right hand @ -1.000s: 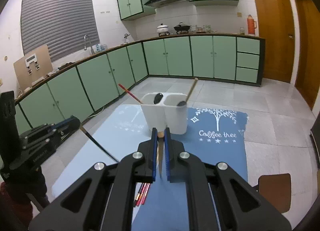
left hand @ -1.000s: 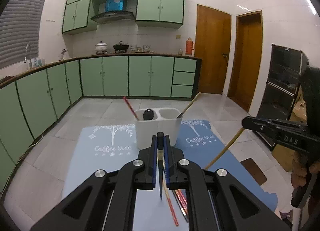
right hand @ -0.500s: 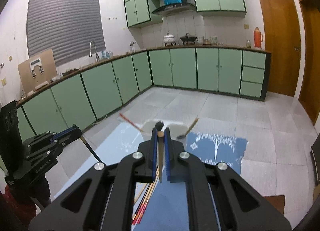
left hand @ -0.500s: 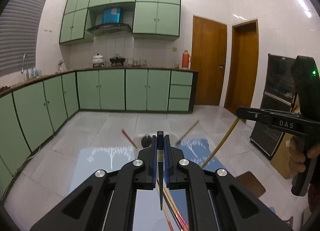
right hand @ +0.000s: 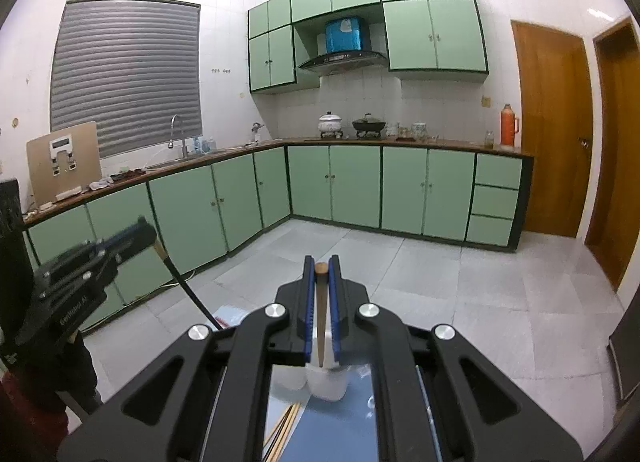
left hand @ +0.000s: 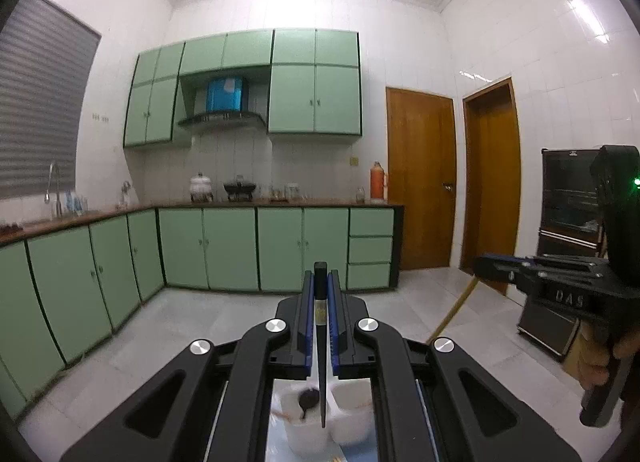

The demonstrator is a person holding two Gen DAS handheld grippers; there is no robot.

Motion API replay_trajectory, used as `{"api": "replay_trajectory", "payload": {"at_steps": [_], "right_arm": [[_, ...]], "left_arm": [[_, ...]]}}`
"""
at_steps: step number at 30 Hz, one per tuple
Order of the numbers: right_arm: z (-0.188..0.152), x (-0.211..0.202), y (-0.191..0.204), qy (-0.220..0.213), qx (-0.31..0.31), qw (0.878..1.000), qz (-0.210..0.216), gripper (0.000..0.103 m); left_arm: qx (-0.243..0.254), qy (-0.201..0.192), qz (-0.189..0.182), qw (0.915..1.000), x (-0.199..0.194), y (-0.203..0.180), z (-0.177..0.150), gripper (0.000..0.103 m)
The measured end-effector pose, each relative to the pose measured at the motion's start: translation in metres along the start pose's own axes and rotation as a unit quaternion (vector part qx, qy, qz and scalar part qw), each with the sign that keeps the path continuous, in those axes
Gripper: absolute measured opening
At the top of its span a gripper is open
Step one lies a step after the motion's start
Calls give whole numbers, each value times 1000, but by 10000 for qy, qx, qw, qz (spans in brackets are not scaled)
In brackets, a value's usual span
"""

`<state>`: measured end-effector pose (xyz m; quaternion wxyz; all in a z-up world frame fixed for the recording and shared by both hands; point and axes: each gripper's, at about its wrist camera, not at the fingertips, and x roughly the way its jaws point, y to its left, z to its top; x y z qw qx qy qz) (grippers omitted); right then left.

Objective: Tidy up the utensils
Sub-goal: 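Carry both held chopsticks up over the white holder, then lower both chopsticks into the holder and open both tools, then withdraw both tools from the holder back toward the remaining chopsticks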

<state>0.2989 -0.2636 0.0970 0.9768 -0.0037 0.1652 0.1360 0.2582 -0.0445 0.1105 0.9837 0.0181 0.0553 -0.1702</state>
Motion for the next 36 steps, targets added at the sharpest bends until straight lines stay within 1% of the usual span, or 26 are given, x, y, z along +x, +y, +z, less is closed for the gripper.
{"api": "replay_trajectory", "payload": {"at_steps": [4, 8, 13, 15, 19, 22, 23, 24, 26, 28, 30, 32, 33, 34, 35, 36], "right_arm": [[4, 26, -7, 65, 19, 10000, -63, 6], [-3, 56, -15, 209, 99, 9997, -90, 6], [-22, 91, -23, 469, 199, 9986, -107, 6], [-30, 103, -27, 598, 274, 9978, -52, 6], [-43, 121, -30, 844, 450, 9954, 92, 6], [-52, 131, -30, 1018, 521, 9933, 187, 6], [-55, 134, -29, 1069, 523, 9927, 208, 9], [-57, 132, -28, 1087, 525, 9925, 207, 9], [-58, 130, -27, 1111, 522, 9923, 195, 13], [-59, 120, -22, 1024, 539, 9932, 145, 14], [-60, 108, -25, 912, 568, 9942, 67, 21], [-62, 89, -26, 749, 612, 9953, -65, 32], [-65, 82, -28, 704, 620, 9955, -107, 34], [-69, 72, -29, 643, 631, 9958, -166, 39], [-72, 62, -29, 572, 660, 9959, -239, 49], [-76, 54, -30, 506, 692, 9959, -286, 55]], "left_arm": [[189, -121, 138, 9997, 28, -2, -1, 6], [169, -22, 189, 9997, 57, 0, -17, 6], [16, 297, 258, 9992, 93, 12, -46, 6], [-85, 498, 188, 9985, 104, 17, -58, 6], [-188, 879, 85, 9959, 119, 25, -74, 7], [-164, 1000, 49, 9948, 121, 26, -81, 7], [-154, 1025, 24, 9946, 121, 26, -81, 10], [-149, 1050, 16, 9944, 121, 26, -82, 13], [-183, 1043, 2, 9944, 116, 26, -79, 25], [-239, 978, -4, 9949, 109, 28, -74, 29], [-255, 907, 28, 9955, 96, 30, -68, 32], [-260, 843, 73, 9961, 85, 33, -63, 38], [-254, 812, 99, 9963, 78, 33, -61, 39], [-229, 783, 138, 9966, 68, 33, -60, 42], [-203, 759, 168, 9968, 59, 32, -60, 45], [-177, 730, 200, 9970, 47, 31, -62, 47]]}}
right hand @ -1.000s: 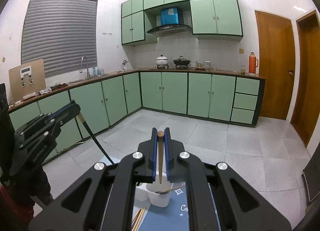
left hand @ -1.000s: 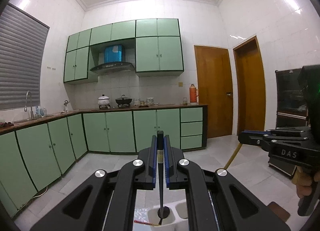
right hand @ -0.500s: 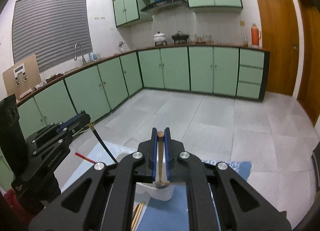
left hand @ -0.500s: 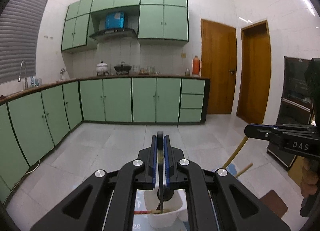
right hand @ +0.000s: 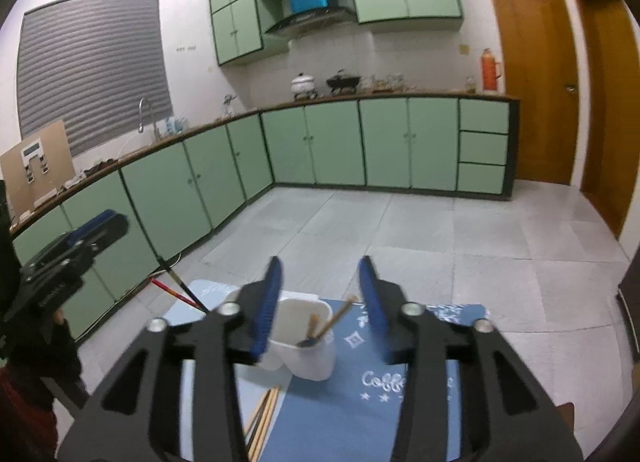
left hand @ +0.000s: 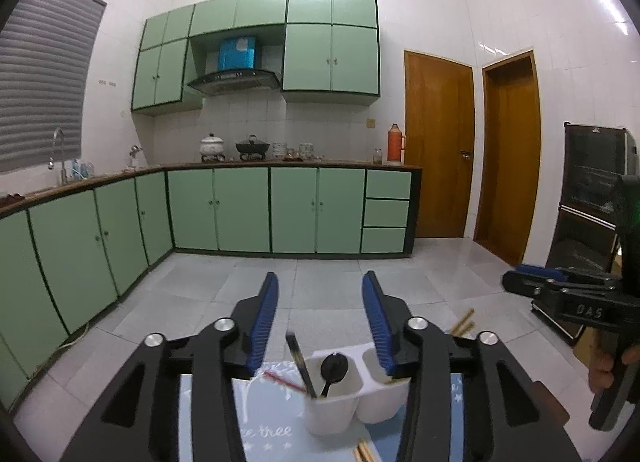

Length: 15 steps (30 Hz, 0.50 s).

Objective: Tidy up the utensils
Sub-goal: 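Withdraw both tools from the holder back toward the remaining chopsticks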

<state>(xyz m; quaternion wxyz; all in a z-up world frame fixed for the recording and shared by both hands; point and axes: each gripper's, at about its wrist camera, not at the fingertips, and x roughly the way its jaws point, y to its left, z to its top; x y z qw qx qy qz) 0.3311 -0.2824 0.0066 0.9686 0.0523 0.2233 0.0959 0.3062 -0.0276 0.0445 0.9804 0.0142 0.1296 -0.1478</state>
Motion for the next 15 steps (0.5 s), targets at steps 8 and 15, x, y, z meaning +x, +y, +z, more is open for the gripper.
{"api": "replay_trajectory", "payload": {"at_steps": [8, 15], "right_arm": [[-65, -61, 3, -265, 159, 9994, -130, 91], [-113, -85, 20, -362, 112, 9992, -130, 98]], "left_arm": [[-57, 91, 71, 9999, -57, -14, -44, 79], [-317, 427, 20, 9986, -84, -18, -92, 93]]}}
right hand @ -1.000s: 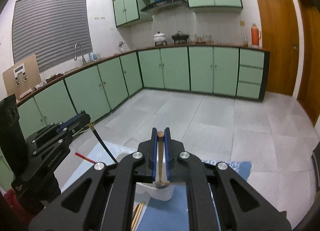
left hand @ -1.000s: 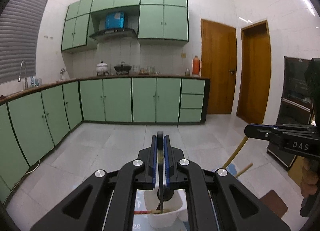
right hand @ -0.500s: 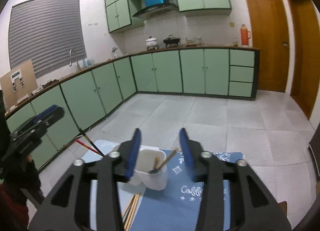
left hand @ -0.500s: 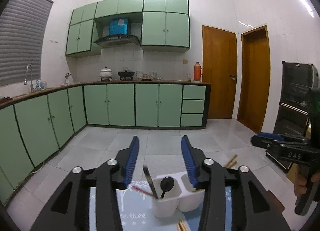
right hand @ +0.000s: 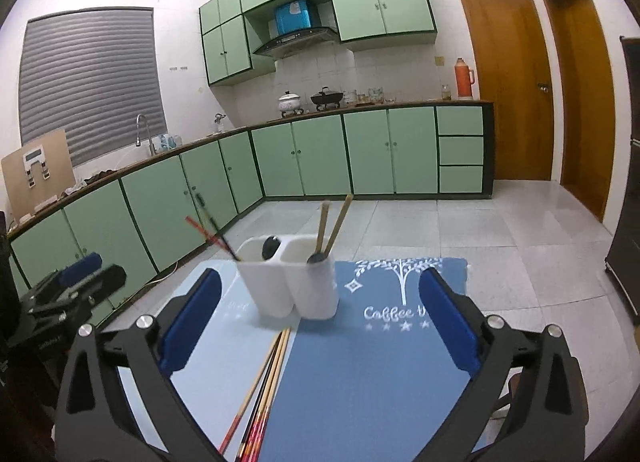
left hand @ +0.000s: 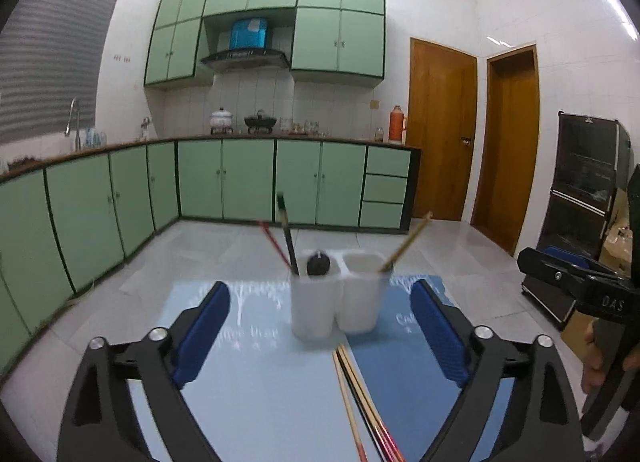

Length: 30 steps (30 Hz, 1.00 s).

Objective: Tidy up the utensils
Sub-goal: 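Withdraw both tools from the holder back toward the remaining chopsticks, then grasp a red-patterned chopstick with the right tool while the left approaches another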

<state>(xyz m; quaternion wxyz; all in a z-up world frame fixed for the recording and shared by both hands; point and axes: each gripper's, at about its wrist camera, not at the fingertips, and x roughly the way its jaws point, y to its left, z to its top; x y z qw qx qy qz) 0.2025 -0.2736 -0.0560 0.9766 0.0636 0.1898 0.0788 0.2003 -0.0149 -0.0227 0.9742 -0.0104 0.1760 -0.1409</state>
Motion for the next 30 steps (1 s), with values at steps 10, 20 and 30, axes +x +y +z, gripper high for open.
{"api": "replay_trajectory", "payload": {"at_steps": [10, 20, 30], "right_arm": [[-59, -4, 12, 420, 162, 9990, -73, 98], [-147, 14, 39, 1483, -252, 9884, -223, 96], [-177, 31, 54, 2025, -507, 9779, -117, 62]], "left_arm": [[-40, 645, 201, 9977, -11, 14, -61, 95], [89, 1267, 394, 9911, -13, 18, -104, 95], [49, 1729, 544, 9834, -8, 24, -130, 94]]}}
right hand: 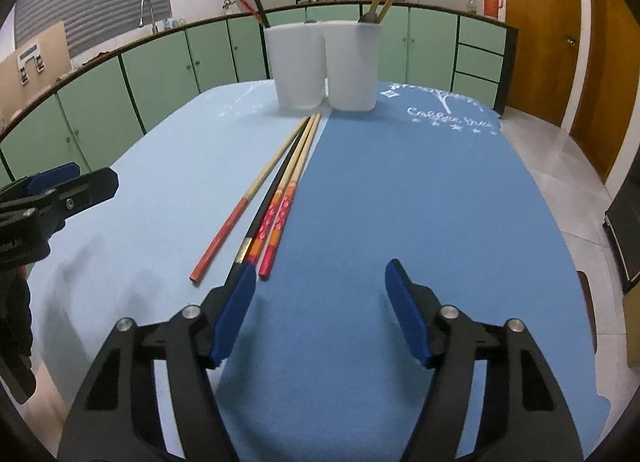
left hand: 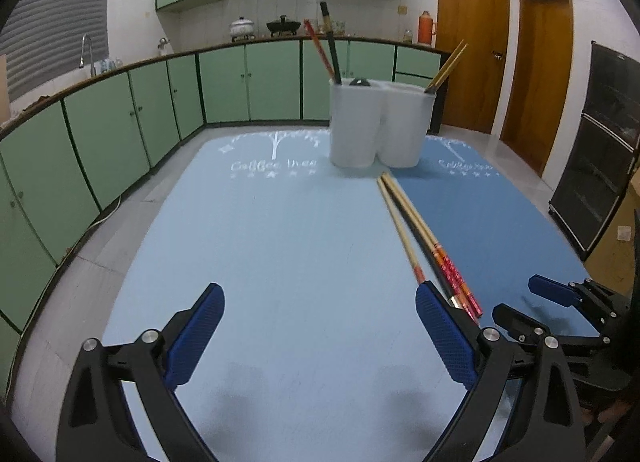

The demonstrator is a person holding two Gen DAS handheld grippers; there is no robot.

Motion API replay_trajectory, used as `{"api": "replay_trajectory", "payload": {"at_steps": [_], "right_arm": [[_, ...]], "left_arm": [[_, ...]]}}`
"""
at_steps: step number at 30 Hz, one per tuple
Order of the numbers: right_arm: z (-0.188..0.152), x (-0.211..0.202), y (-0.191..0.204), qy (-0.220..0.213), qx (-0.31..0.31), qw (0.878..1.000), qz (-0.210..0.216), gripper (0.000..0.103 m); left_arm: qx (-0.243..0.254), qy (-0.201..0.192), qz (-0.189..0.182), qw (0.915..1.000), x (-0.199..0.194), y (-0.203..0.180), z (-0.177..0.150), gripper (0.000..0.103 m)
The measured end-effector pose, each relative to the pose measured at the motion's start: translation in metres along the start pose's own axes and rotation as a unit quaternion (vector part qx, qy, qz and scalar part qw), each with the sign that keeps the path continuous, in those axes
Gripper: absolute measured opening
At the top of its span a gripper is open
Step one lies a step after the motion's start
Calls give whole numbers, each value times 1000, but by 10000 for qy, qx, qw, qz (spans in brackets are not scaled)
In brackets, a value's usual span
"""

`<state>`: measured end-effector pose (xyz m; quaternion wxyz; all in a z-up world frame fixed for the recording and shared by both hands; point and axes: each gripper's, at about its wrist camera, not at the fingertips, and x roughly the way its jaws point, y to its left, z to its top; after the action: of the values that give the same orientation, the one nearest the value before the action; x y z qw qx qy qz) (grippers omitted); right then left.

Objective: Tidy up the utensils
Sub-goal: 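Grasp a red-patterned chopstick with the right tool while the left approaches another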

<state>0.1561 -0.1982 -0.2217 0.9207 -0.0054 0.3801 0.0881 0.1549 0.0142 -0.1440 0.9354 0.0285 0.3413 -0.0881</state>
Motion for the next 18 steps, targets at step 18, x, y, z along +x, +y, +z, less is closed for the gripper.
{"api": "replay_trajectory", "payload": {"at_steps": [18], "right_arm": [[7, 18, 24, 156, -375, 9991, -89, 24]], "left_arm": [[-11, 195, -73, 9998, 9, -4, -5, 94]]}}
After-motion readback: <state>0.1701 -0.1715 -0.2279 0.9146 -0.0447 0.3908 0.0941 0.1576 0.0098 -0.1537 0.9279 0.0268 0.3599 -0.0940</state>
